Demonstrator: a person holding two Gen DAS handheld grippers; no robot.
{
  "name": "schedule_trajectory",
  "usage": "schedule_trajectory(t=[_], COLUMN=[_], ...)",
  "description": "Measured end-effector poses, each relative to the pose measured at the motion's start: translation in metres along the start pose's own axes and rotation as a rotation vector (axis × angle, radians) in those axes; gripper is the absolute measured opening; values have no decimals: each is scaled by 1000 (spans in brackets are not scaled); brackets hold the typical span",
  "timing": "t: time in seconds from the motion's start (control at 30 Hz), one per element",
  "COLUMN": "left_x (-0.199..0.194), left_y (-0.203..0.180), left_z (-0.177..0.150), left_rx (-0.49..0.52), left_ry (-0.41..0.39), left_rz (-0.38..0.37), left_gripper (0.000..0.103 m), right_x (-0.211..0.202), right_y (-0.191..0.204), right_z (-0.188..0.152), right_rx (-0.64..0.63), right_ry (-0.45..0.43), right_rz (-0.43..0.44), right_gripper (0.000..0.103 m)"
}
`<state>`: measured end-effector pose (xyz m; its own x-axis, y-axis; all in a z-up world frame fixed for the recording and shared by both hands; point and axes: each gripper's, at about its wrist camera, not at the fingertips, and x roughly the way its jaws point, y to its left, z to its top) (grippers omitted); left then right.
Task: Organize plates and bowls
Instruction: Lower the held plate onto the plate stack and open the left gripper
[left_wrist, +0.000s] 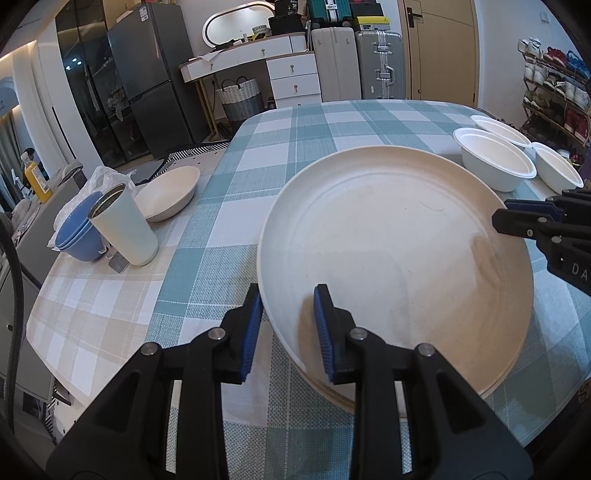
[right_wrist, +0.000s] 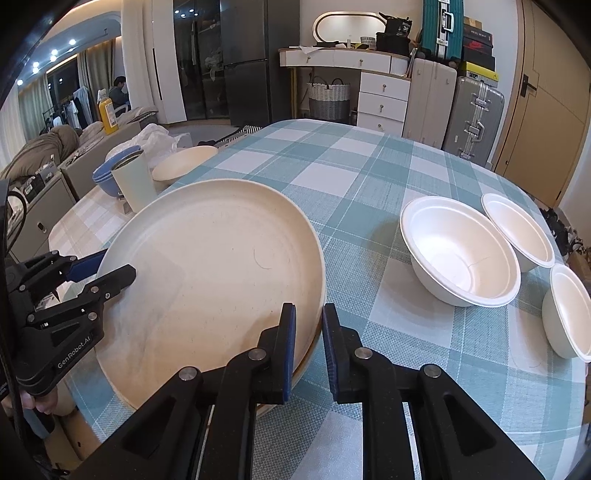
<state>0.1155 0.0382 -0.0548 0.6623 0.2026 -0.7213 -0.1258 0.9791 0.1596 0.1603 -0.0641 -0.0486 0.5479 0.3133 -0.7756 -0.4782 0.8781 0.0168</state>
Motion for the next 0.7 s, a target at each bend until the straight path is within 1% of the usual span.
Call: schedule_trajectory(t=[0.07, 0.23, 0.4, 0.57, 0.63, 0.67, 0.7], left_x=[0, 0, -2, -3, -3, -4, -4], left_y=[0, 0, -1, -2, 0, 1, 3], left_z=[-1, -3, -3, -3, -3, -3, -2], left_rx=[6, 16, 18, 14, 2, -5, -14], left_ry=[3, 22, 32, 37, 40, 40, 38], left_rz=[-3, -19, -28, -52, -66, -73, -83], left_gripper=[25, 29, 31, 40, 48, 51, 55], right_x=[0, 0, -1, -1, 0, 0, 0], right_y=[2, 4, 5, 0, -1, -2, -2], right_z=[-1, -1, -4, -4, -4, -5, -5], right_rx=[-5, -4, -14, 6, 11, 13, 13], right_ry=[-1, -1, 2, 6, 11, 11, 12], right_rz=[-5, -11, -7, 23, 38, 44, 49], right_gripper=[19, 21, 27, 31, 32, 34, 40])
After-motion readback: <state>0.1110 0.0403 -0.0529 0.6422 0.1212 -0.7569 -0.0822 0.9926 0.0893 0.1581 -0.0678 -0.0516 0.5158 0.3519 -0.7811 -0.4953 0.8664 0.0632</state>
